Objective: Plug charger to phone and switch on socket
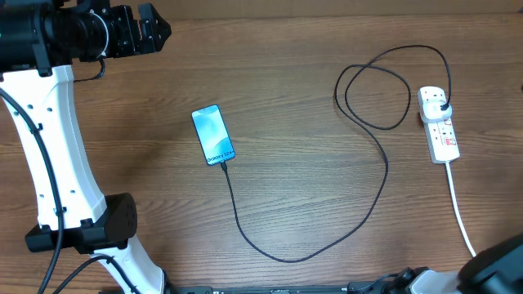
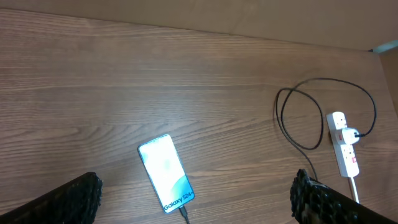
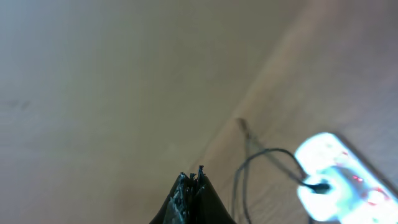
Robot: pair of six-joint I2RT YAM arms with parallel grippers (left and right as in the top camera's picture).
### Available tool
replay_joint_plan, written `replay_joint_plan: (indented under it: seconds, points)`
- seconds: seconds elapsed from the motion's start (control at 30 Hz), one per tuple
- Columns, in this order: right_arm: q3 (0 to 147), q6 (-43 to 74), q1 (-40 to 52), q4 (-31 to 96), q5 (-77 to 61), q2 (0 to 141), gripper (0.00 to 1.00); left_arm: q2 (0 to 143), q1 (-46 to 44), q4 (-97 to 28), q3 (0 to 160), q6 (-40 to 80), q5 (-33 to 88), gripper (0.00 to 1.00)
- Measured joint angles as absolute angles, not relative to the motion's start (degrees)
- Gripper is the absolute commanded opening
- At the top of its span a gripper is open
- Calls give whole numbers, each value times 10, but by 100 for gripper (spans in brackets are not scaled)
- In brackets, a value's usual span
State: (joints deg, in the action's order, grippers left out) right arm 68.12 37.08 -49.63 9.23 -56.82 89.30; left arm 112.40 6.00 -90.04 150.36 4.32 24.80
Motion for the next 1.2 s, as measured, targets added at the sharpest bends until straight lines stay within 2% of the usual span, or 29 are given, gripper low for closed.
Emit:
replay_joint_plan:
  seconds: [0.43,0.8,1.2]
  points:
    - [681,303,-382,98,-545,695,4,1124,60,-900,1504,43,248,100]
    - [681,148,-273,205,-526,683,4,1124,60,-900,1504,43,248,100]
    - [682,107,-169,277,-425,657,4,1124,60,-900,1504,43,248,100]
